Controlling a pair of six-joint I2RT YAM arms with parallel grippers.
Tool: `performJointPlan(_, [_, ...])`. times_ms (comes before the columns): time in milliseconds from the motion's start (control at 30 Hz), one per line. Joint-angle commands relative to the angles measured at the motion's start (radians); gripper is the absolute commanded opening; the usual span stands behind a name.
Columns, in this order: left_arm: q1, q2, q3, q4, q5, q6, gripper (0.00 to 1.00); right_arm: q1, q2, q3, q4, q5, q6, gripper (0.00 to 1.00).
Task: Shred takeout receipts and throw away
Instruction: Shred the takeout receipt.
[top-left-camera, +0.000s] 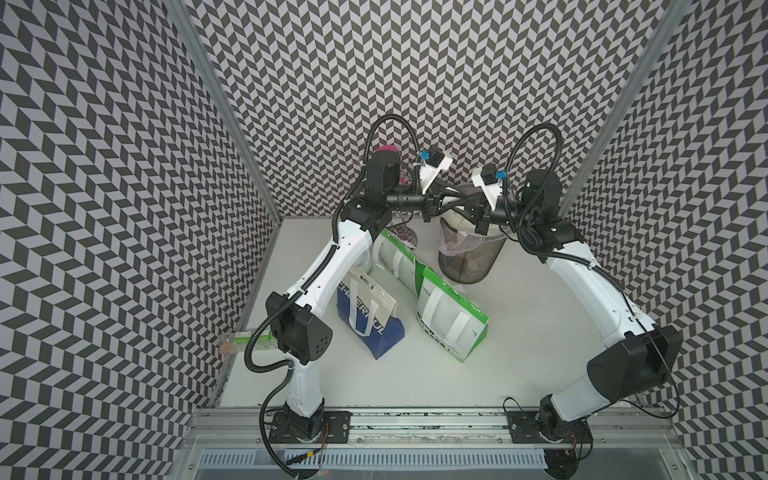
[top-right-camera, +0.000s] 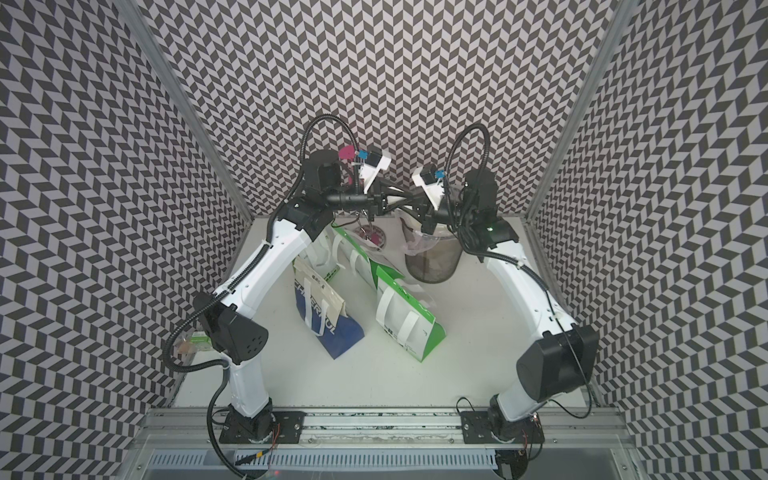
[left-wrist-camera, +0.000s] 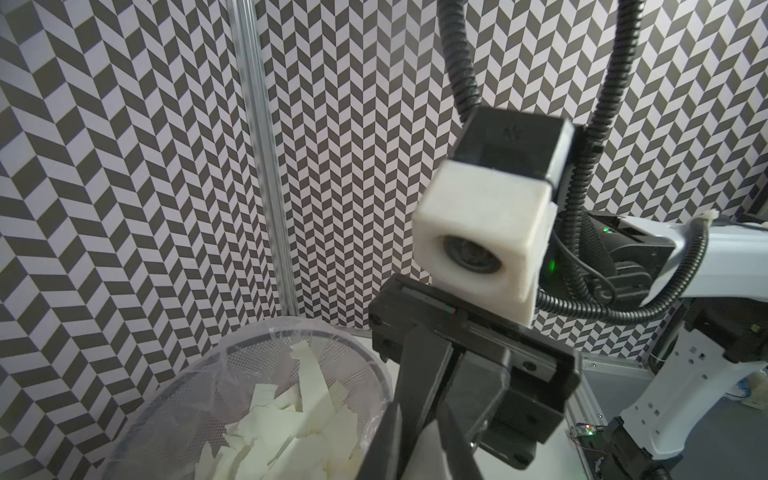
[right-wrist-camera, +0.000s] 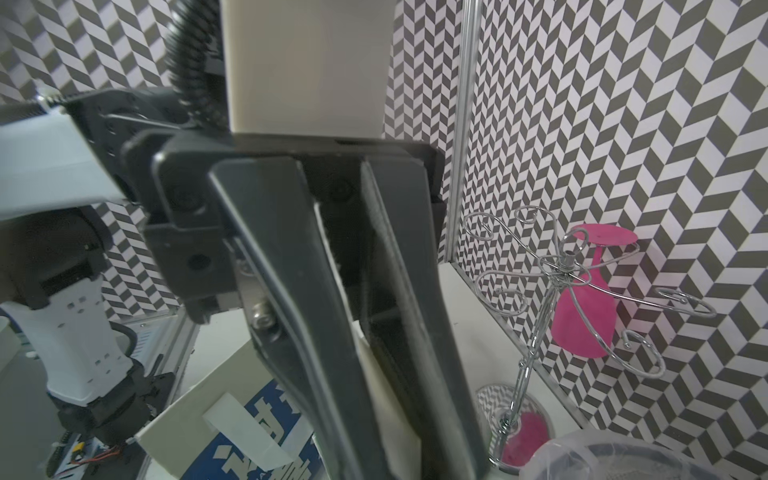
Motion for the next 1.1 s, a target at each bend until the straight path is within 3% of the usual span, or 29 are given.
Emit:
performJointPlan(0, [-0.009, -0.007, 0.019, -0.055, 0.0, 0.021, 0.13, 0.025, 0.006, 0.046, -0.065, 0.112, -0.093, 0.0])
performJointPlan(100, [-0.009, -0.007, 0.022, -0.059, -0.011, 0.018, 0.0, 0.041, 0.002, 0.056, -0.074, 0.185, -0.103, 0.0])
performJointPlan(233, [-0.008, 0.005, 0.054, -0.135, -0.103, 0.043, 0.0, 0.066, -0.032, 0.027, -0.016, 0.311, -0.103, 0.0])
performJointPlan(367, [-0.001, 0.016, 0.098, -0.202, -0.3, 0.033, 0.0, 0.091, -0.129, -0.092, 0.168, 0.482, -0.097, 0.0])
performJointPlan(600, [0.003, 0.013, 0.094, -0.162, -0.403, -0.03, 0.0, 0.166, -0.234, -0.257, 0.391, 0.771, -0.231, 0.0])
performJointPlan(967, [0.022, 0.067, 0.116, -0.106, -0.565, -0.053, 0.0, 0.107, -0.352, -0.358, 0.466, 0.84, -0.198, 0.0])
performJointPlan(1067, [0.023, 0.112, 0.162, -0.086, -0.5, -0.062, 0.0, 0.061, -0.37, -0.357, 0.457, 0.783, -0.159, 0.0])
